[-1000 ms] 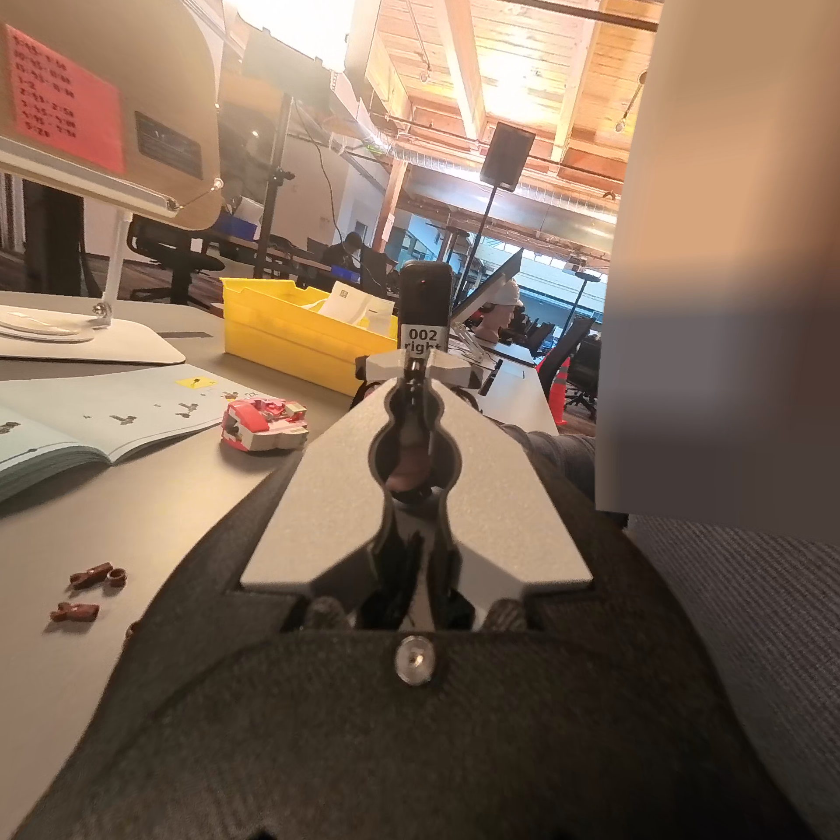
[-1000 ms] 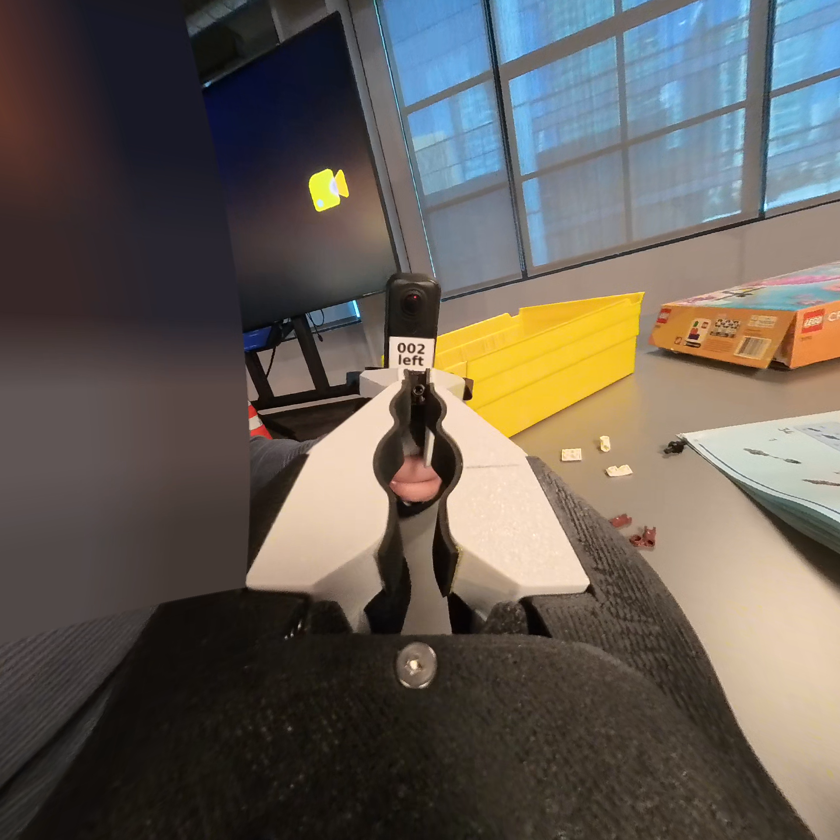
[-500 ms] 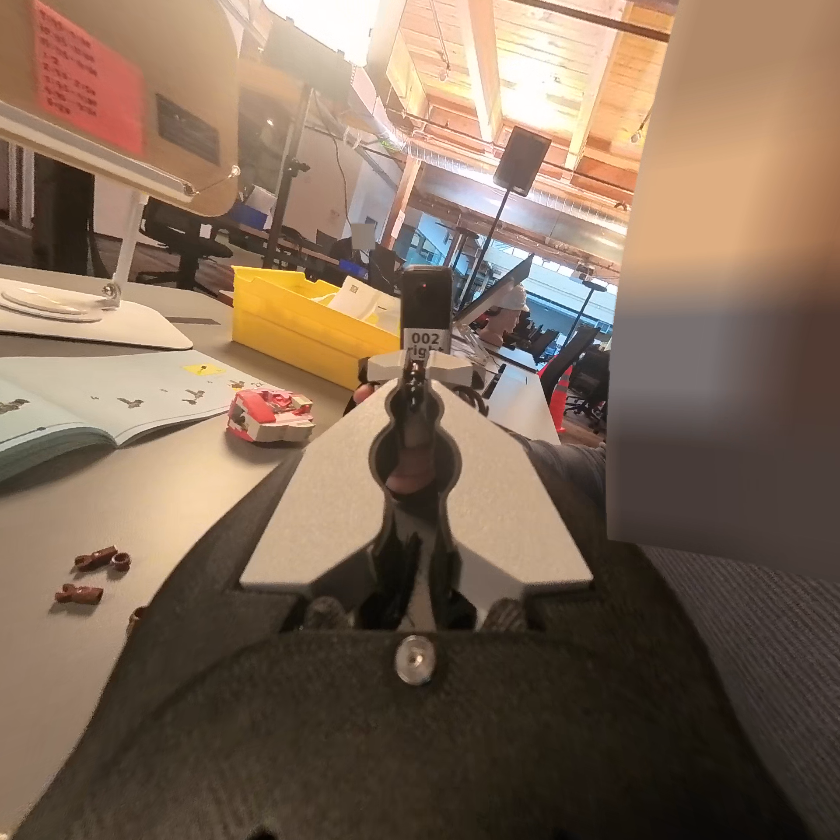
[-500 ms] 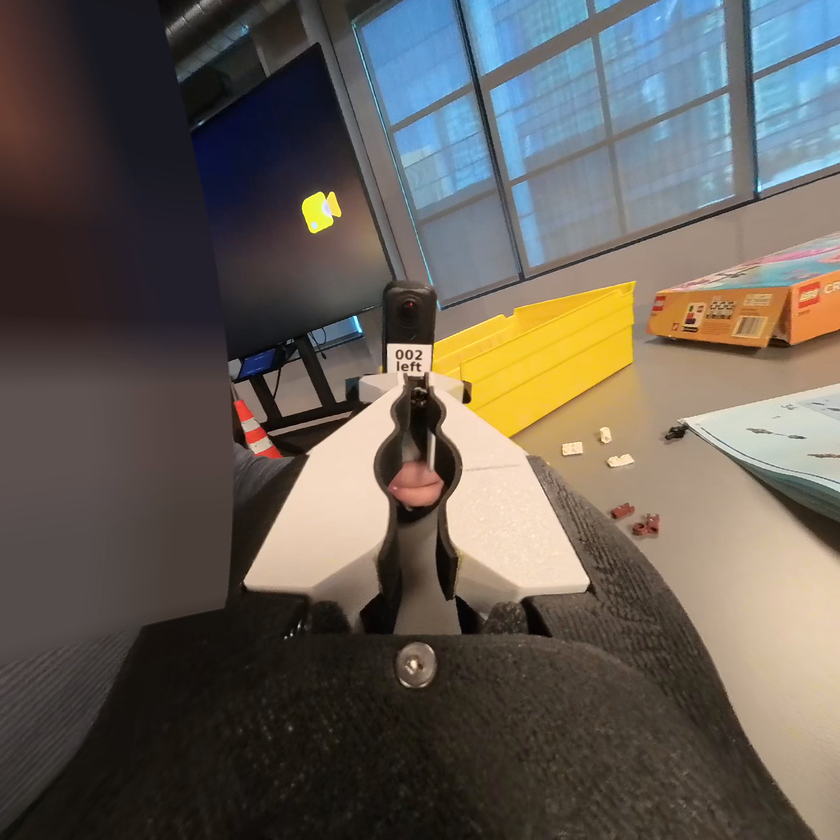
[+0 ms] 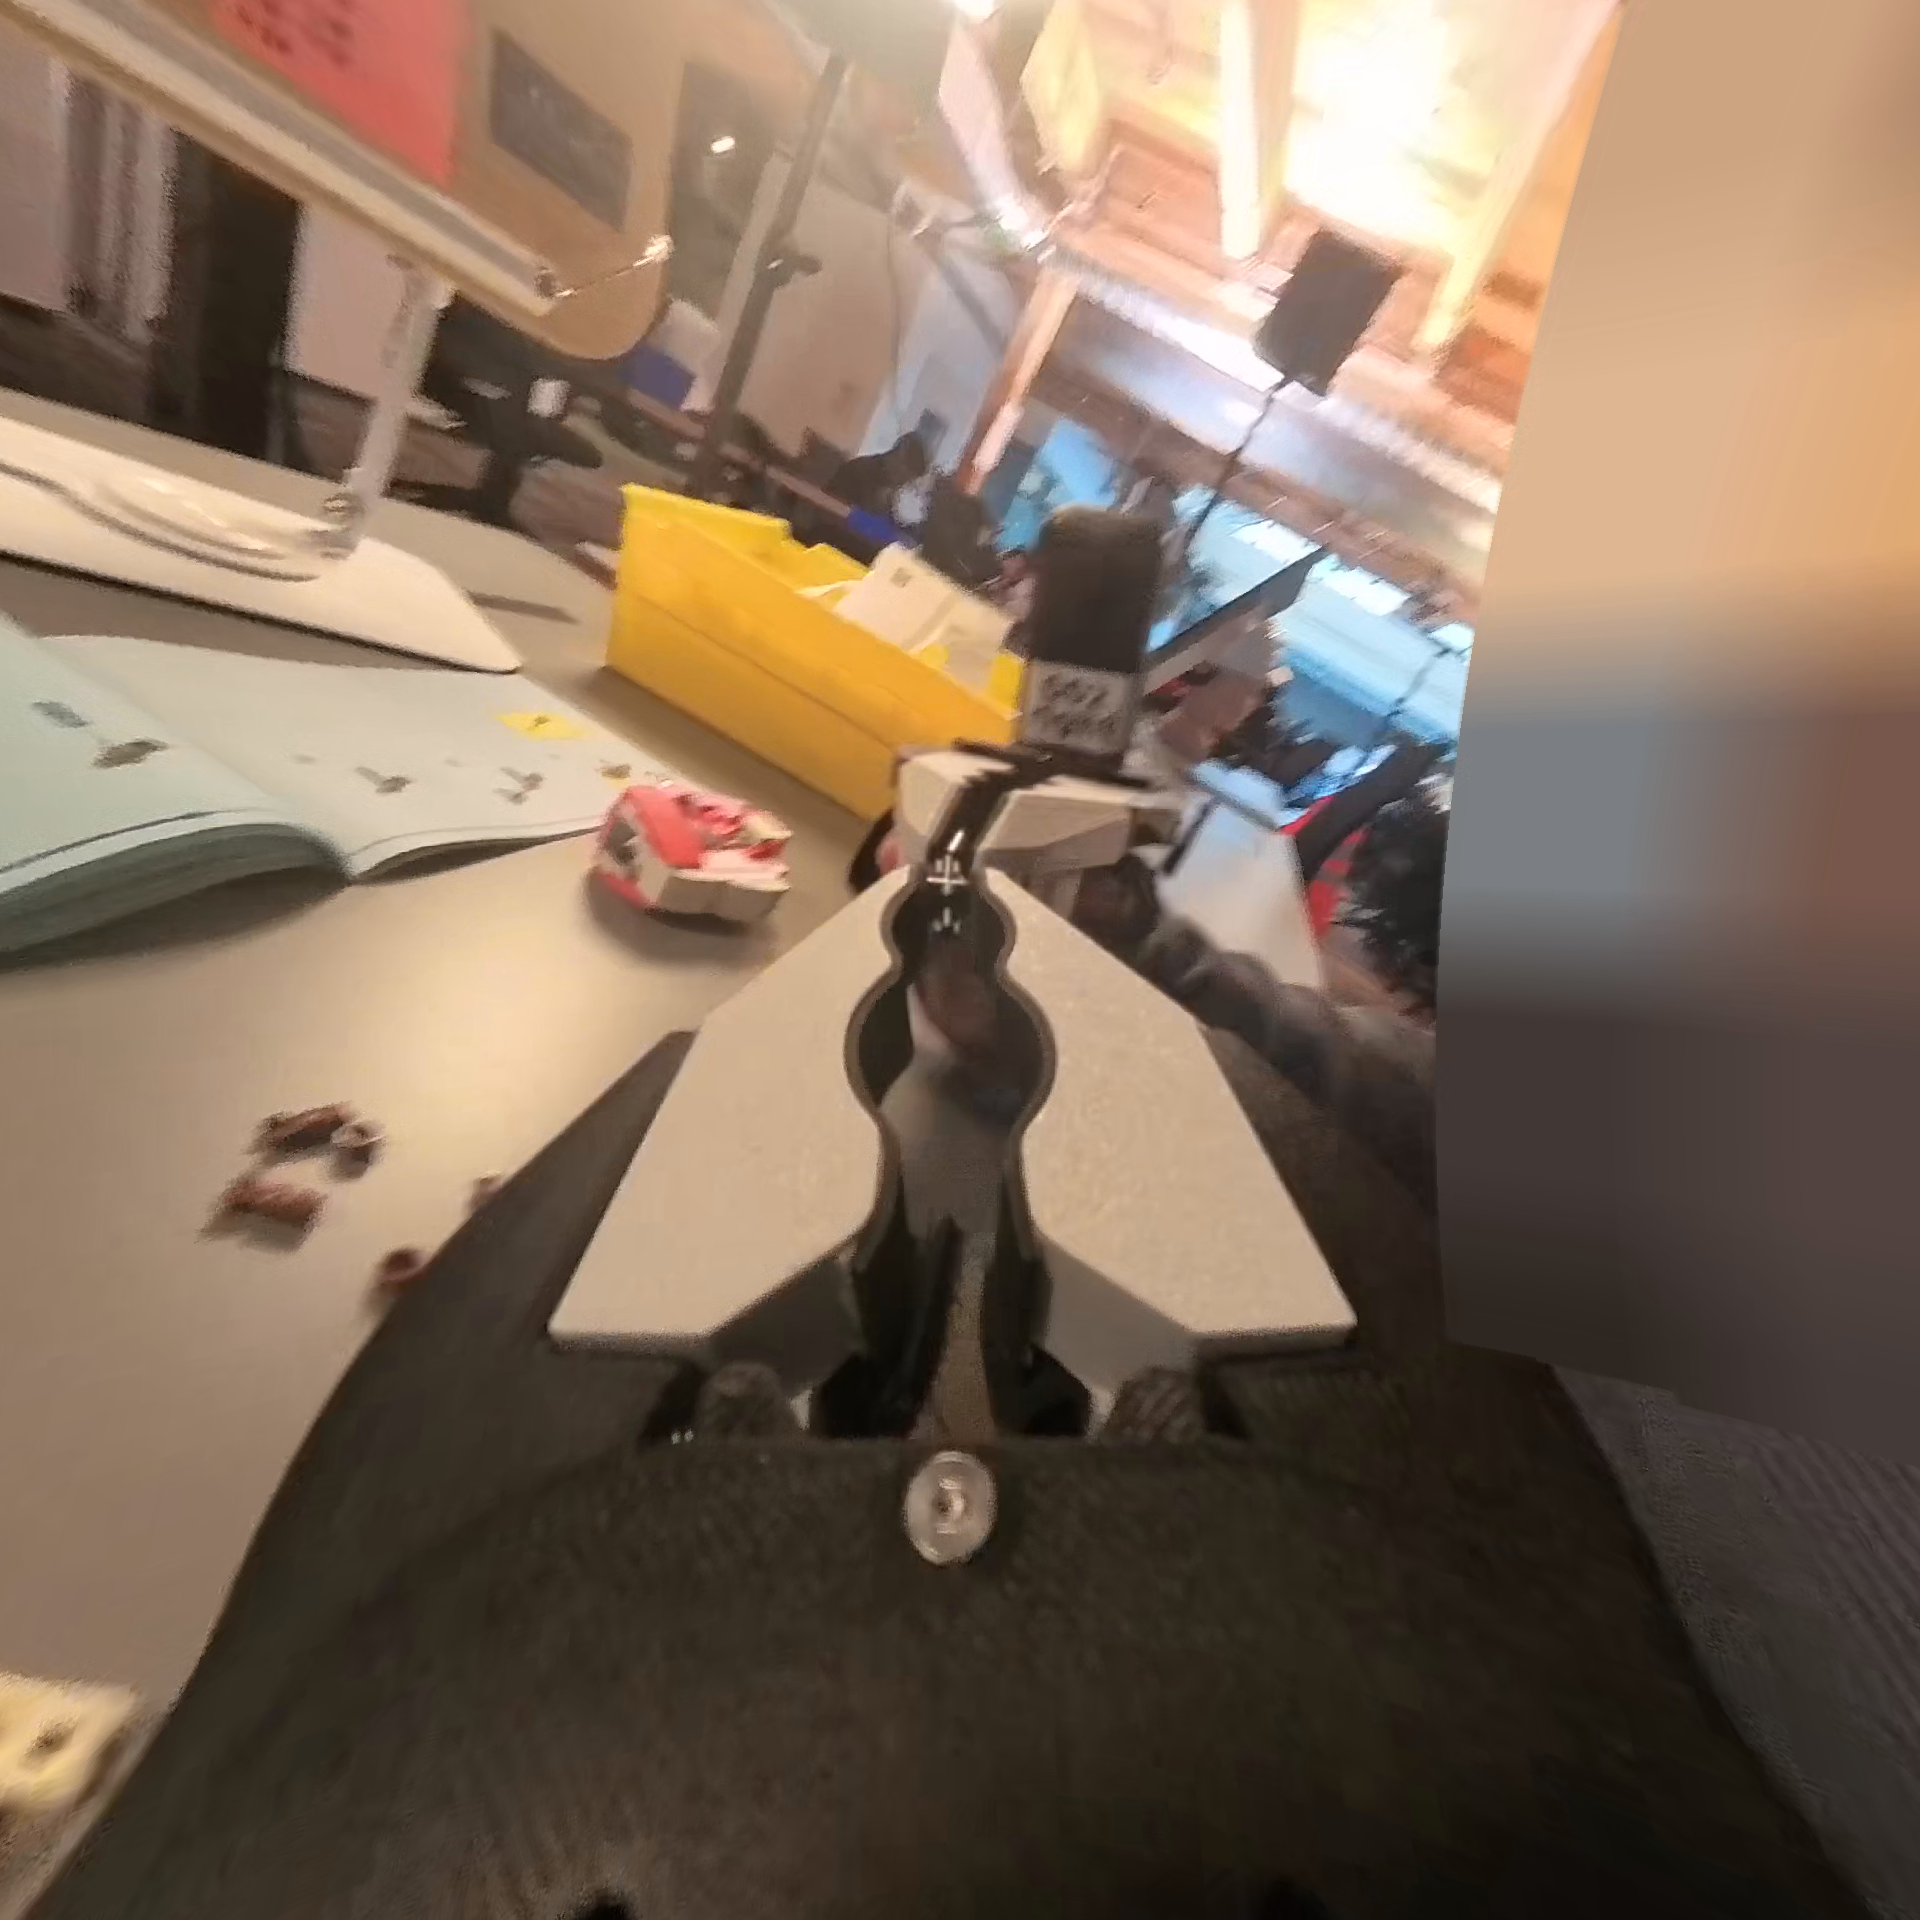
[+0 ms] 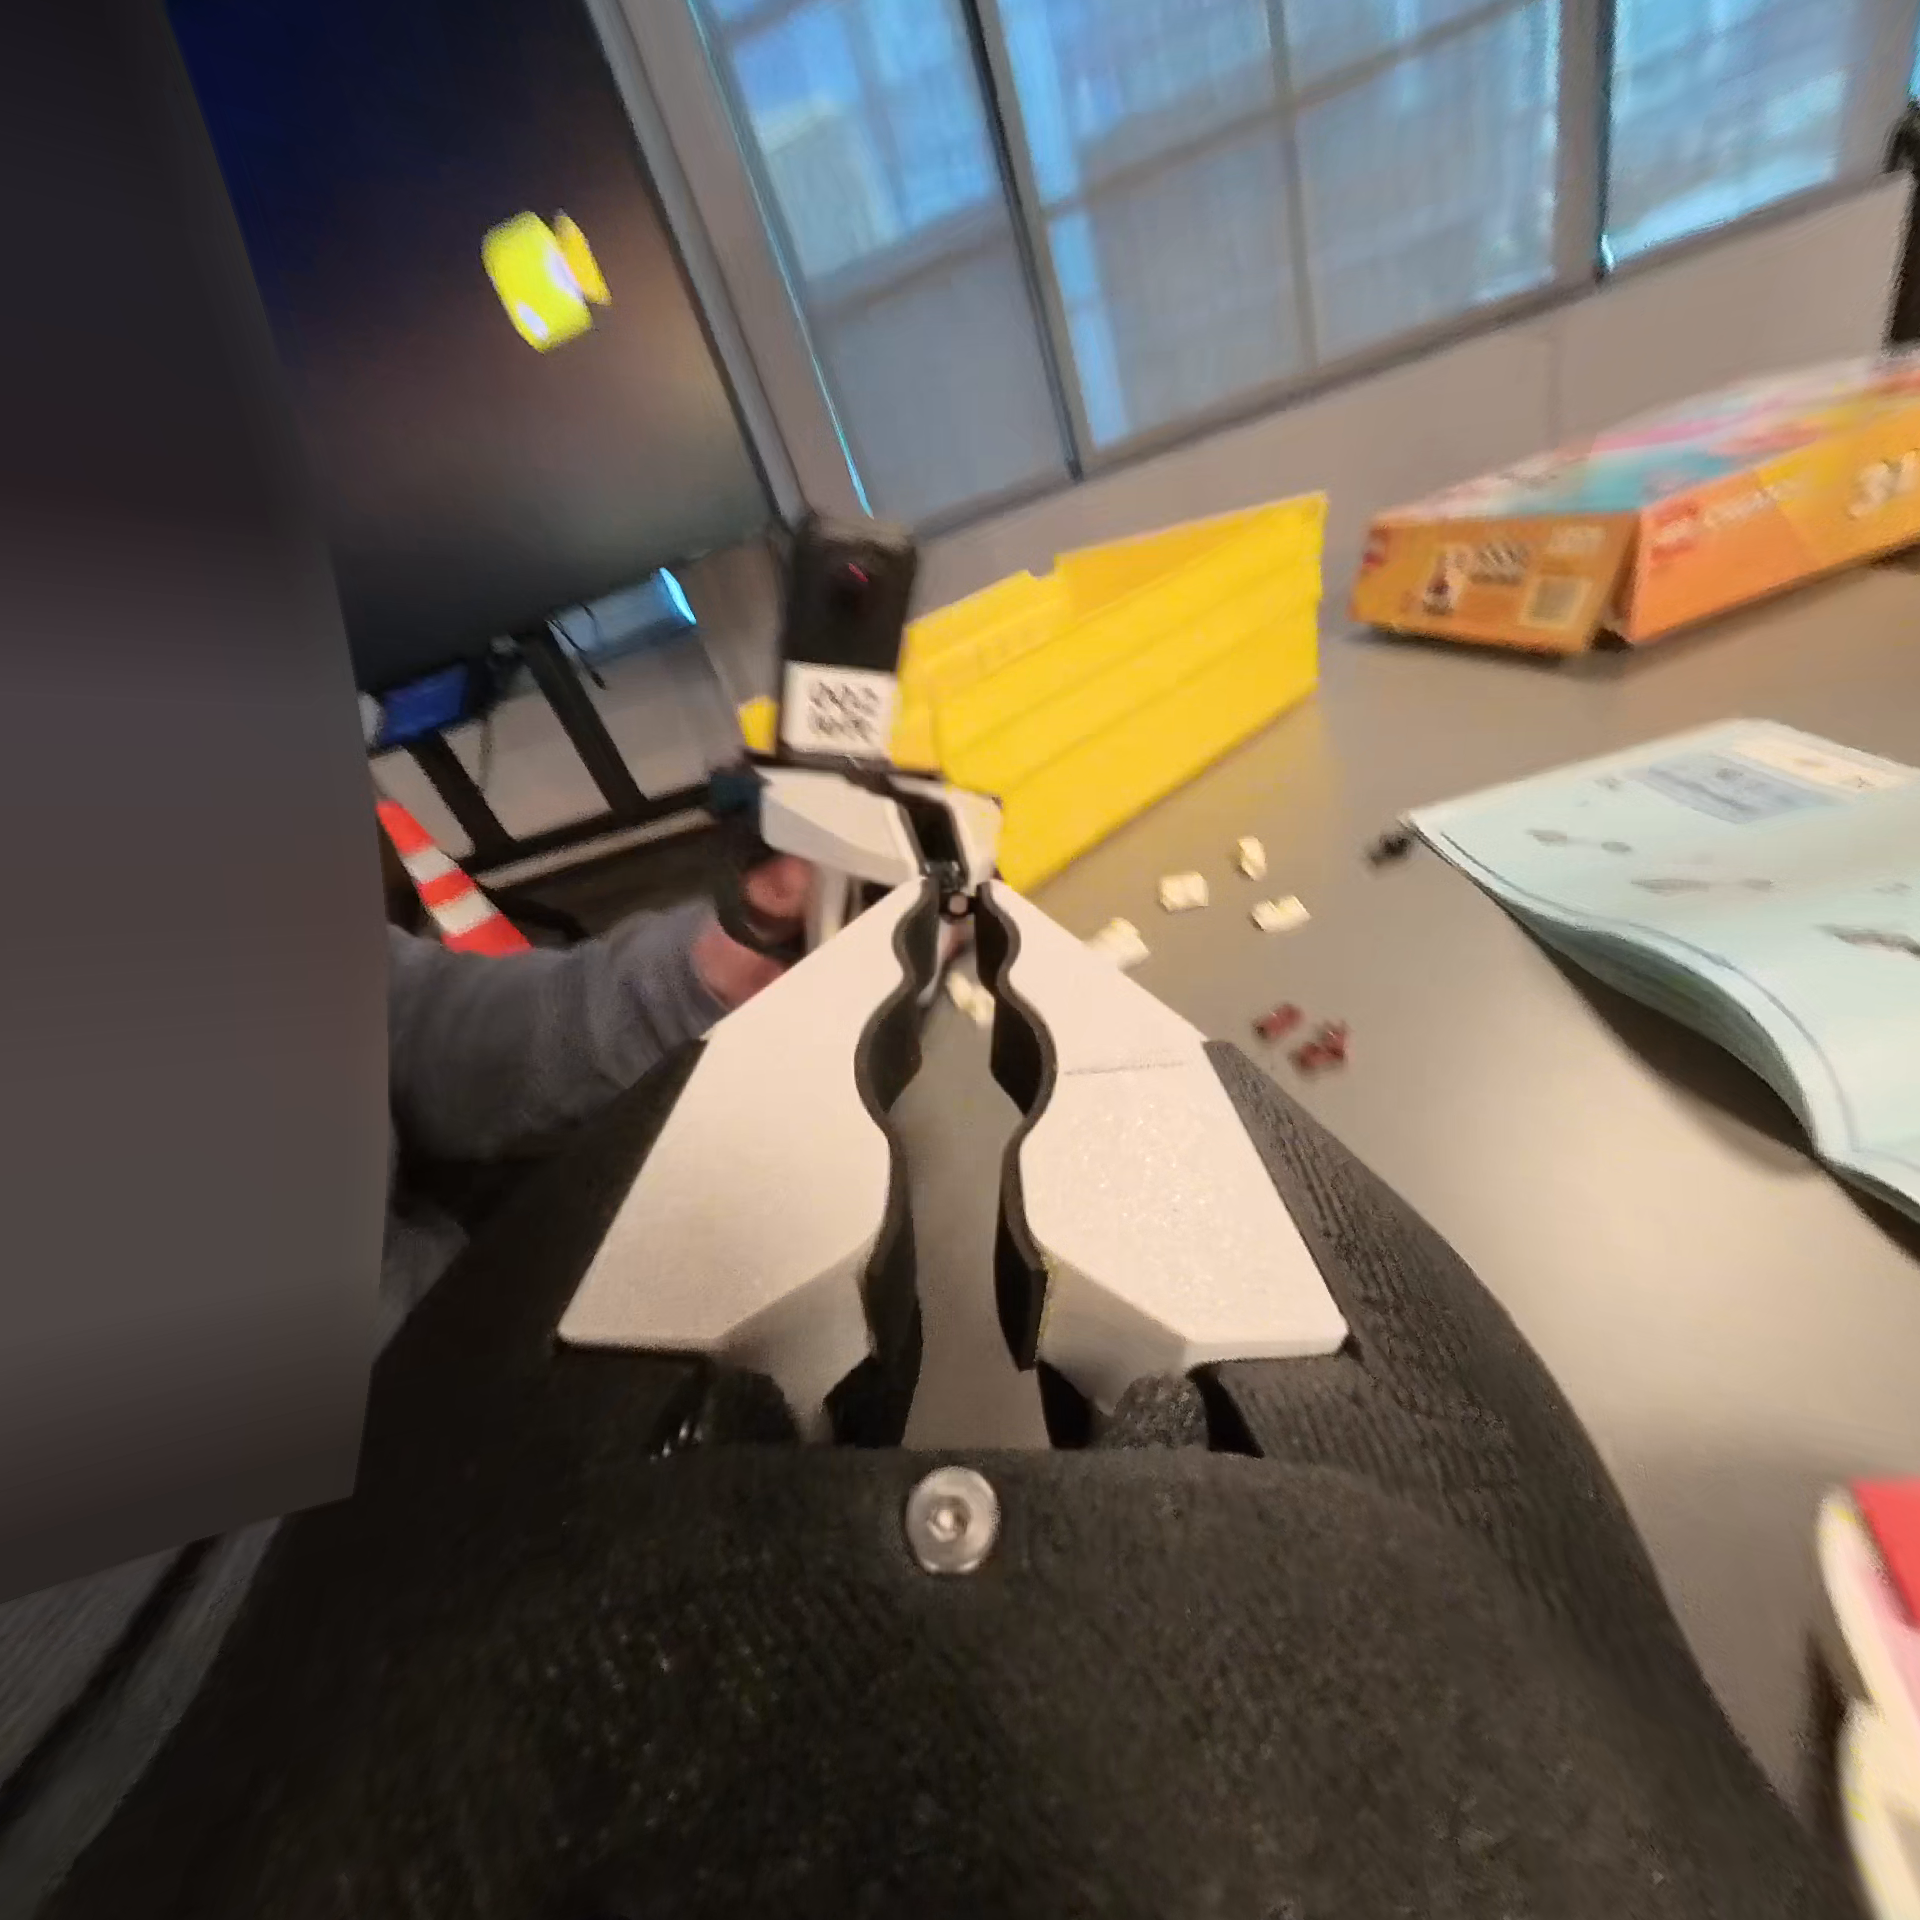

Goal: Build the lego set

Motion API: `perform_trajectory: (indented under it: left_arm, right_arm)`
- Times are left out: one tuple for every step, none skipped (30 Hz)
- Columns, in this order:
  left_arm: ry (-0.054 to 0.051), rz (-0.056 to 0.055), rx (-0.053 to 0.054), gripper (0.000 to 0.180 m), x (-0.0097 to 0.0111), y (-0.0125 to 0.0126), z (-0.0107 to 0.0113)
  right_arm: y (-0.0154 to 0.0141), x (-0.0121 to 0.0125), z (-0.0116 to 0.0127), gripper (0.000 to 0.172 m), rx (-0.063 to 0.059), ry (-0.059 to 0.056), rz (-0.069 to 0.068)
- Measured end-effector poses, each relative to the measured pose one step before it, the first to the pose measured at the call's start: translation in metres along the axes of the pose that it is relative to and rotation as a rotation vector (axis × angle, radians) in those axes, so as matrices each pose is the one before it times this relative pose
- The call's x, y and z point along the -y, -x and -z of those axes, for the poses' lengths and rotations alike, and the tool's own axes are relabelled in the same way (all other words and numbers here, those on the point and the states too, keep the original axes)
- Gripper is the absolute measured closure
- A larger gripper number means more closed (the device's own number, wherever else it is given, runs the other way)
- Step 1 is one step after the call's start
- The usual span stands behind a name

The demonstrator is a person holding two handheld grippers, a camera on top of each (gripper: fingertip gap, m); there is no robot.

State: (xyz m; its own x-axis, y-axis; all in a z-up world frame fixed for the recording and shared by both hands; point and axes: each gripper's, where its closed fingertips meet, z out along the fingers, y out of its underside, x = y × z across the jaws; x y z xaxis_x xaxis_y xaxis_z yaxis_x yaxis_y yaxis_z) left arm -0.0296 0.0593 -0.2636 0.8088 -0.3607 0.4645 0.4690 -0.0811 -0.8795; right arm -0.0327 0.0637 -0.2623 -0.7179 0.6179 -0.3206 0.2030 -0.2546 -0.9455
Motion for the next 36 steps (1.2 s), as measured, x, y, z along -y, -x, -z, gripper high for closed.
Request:
perform_trajectory:
  left_arm:
    - [0.0336, -0.0415, 0.0723, 0.174, -0.00345, 0.00882, 0.00168]
    - [0.0409, -0.053, 0.0814, 0.174, -0.00451, 0.00969, 0.00135]
    - [0.0355, -0.0561, 0.064, 0.174, -0.00396, 0.00635, 0.0005]
    - [0.0229, -0.0466, 0.0346, 0.174, -0.00256, 0.00176, -0.0006]
    - [0.0188, -0.0308, 0.0187, 0.174, -0.00236, -0.00014, -0.00167]
    - [0.0207, -0.0211, 0.0024, 0.174, -0.00278, -0.0019, -0.00218]
    - [0.0177, -0.0176, -0.0003, 0.174, -0.00232, -0.00185, -0.00201]
    - [0.0107, -0.0134, 0.0009, 0.174, -0.00139, -0.00116, -0.00129]
    - [0.0067, -0.0074, -0.0025, 0.174, -0.00082, -0.00114, -0.00093]
    - [0.0028, -0.0028, -0.003, 0.174, -0.00038, -0.00073, -0.00039]
    - [-0.0018, 0.0002, -0.0023, 0.174, 0.00022, -0.00044, -0.00005]
    - [-0.0022, 0.0015, -0.0037, 0.174, 0.00027, -0.00048, 0.00017]
    - [0.0, 0.002, -0.0036, 0.174, -0.00007, -0.00044, 0.00002]
    - [0.0007, 0.0008, -0.0026, 0.174, -0.00007, -0.0004, -0.00005]
    - [0.0024, -0.001, -0.0024, 0.174, -0.00039, -0.00047, -0.0003]
    - [0.0041, -0.0014, -0.0012, 0.174, -0.00059, -0.00042, -0.0005]
    - [0.0036, -0.0026, -0.0006, 0.174, -0.00048, -0.0004, -0.00035]
    - [0.0032, -0.0026, -0.0011, 0.174, -0.00041, -0.00037, -0.00035]
    - [0.0032, -0.0014, -0.0012, 0.174, -0.00038, -0.00027, -0.00031]
    - [0.0018, -0.0005, -0.0002, 0.174, -0.00021, -0.00013, -0.0002]
    - [-0.0003, 0.0001, -0.0001, 0.174, 0.00002, -0.00004, 0.00007]
    - [-0.0012, 0.0012, -0.0008, 0.174, 0.00018, 0.00007, 0.00007]
    - [-0.0009, 0.0023, -0.0013, 0.174, 0.00005, 0.00003, 0.00019]
    - [-0.0008, 0.0028, -0.0001, 0.174, 0.00005, 0.00018, 0.0001]
    - [-0.0007, 0.002, -0.0007, 0.174, 0.00013, 0.00004, 0.00011]
    - [0.0004, 0.0015, -0.0013, 0.174, -0.00011, -0.00008, 0.00005]
    - [0.001, 0.0008, -0.0012, 0.174, -0.00008, -0.0001, -0.0001]
    - [0.0013, -0.0005, -0.0013, 0.174, -0.00015, -0.00021, -0.00012]
    - [0.0018, -0.0013, -0.0016, 0.174, -0.00024, -0.0003, -0.0001]
    - [0.0022, -0.0011, -0.0018, 0.174, -0.00036, -0.00037, -0.00031]
    - [0.0019, -0.0001, -0.002, 0.174, -0.00023, -0.00042, -0.00019]
    - [0.0016, 0.0006, -0.0028, 0.174, -0.00014, -0.00038, -0.00018]
    - [0.0018, 0.0008, -0.003, 0.174, -0.00028, -0.00041, -0.00018]
    - [0.0019, 0.0008, -0.002, 0.174, -0.00027, -0.00017, -0.00015]
    - [0.001, 0.0006, -0.0016, 0.174, -0.00008, -0.00023, -0.00012]
    - [0.0006, 0.0006, -0.0018, 0.174, -0.00005, -0.00018, -0.00003]
  right_arm:
    - [-0.00959, -0.00934, 0.00363, 0.167, -0.0543, 0.0769, 0.0015]
    - [-0.01211, -0.01534, 0.00376, 0.167, -0.0728, 0.116, 0.0192]
    - [-0.01058, -0.02084, 0.00306, 0.167, -0.0713, 0.1491, 0.044]
    - [-0.00951, -0.01913, 0.00178, 0.166, -0.0786, 0.1368, 0.0542]
    - [-0.00482, -0.01461, 0.00071, 0.166, -0.056, 0.1086, 0.0512]
    - [-0.00035, -0.00894, 0.00012, 0.166, -0.028, 0.0739, 0.0316]
    - [0.00075, -0.00496, 0.00008, 0.166, -0.0154, 0.0498, 0.0124]
    - [0.00177, -0.0039, 0.00011, 0.166, -0.0058, 0.0431, 0.0071]
    - [0.00067, -0.0037, 0.00013, 0.166, -0.0127, 0.0375, 0.009]
    - [-0.0004, -0.00435, 0.00007, 0.166, -0.018, 0.039, 0.0094]
    - [-0.0009, -0.0036, -0.00015, 0.167, -0.0198, 0.0337, 0.008]
    - [-0.00026, -0.00247, -0.00047, 0.167, -0.0136, 0.0244, 0.0035]
    - [0.00063, 0.00056, -0.00018, 0.166, -0.0035, 0.0044, -0.0019]
    - [0.00244, 0.00065, -0.00037, 0.167, 0.0117, 0.0007, -0.0059]
    - [0.00089, 0.00019, -0.00083, 0.166, 0.0047, 0.0008, -0.0067]
    - [-0.00048, 0.00096, -0.0006, 0.166, -0.002, -0.0076, -0.0035]
    - [-0.00005, 0.00049, -0.0003, 0.166, 0.0014, -0.0055, -0.0025]
    - [-0.0001, 0.00045, -0.00025, 0.164, 0.0024, -0.0061, -0.0034]
    - [-0.00027, 0.00025, -0.00002, 0.162, 0.0017, -0.0048, -0.0048]
    - [-0.00033, 0.00021, -0.00011, 0.16, 0.0016, -0.0047, -0.0029]
    - [-0.00033, 0.00028, -0.00008, 0.158, 0.0005, -0.0061, 0.0014]
    - [-0.00011, 0.0006, -0.00013, 0.155, 0.0007, -0.0076, 0.005]
    - [0.00097, 0.00023, -0.00003, 0.153, 0.0075, -0.0057, 0.0021]
    - [0.00103, 0.0005, 0.00013, 0.151, 0.009, -0.0057, -0.0016]
    - [0.00075, 0.00064, 0.00079, 0.15, 0.008, -0.0078, -0.0006]
    - [0.00102, 0.00056, 0.0013, 0.149, 0.0095, -0.0082, 0.0014]
    - [0.00085, 0.00035, 0.00189, 0.148, 0.0087, -0.0077, 0.0001]
    - [0.00069, 0.00042, 0.00203, 0.148, 0.0095, -0.0083, -0.0014]
    - [0.00132, 0.0006, 0.00226, 0.147, 0.0129, -0.0097, -0.0009]
    - [0.00098, 0.00032, 0.00221, 0.147, 0.0094, -0.0088, 0.0016]
    - [0.00035, 0.00013, 0.00201, 0.147, 0.0052, -0.0068, 0.0011]
    - [0.0004, -0.00044, 0.00147, 0.147, 0.0051, -0.0026, -0.0004]
    - [0.00006, -0.00052, 0.00105, 0.147, 0.0025, -0.0015, 0.002]
    - [-0.00073, -0.00055, 0.00063, 0.147, -0.0033, -0.001, 0.0016]
    - [0.0001, -0.00048, 0.00001, 0.147, 0.0032, 0.0009, -0.0019]
    - [0.00115, -0.00072, -0.00038, 0.147, 0.0093, 0.0019, -0.0022]
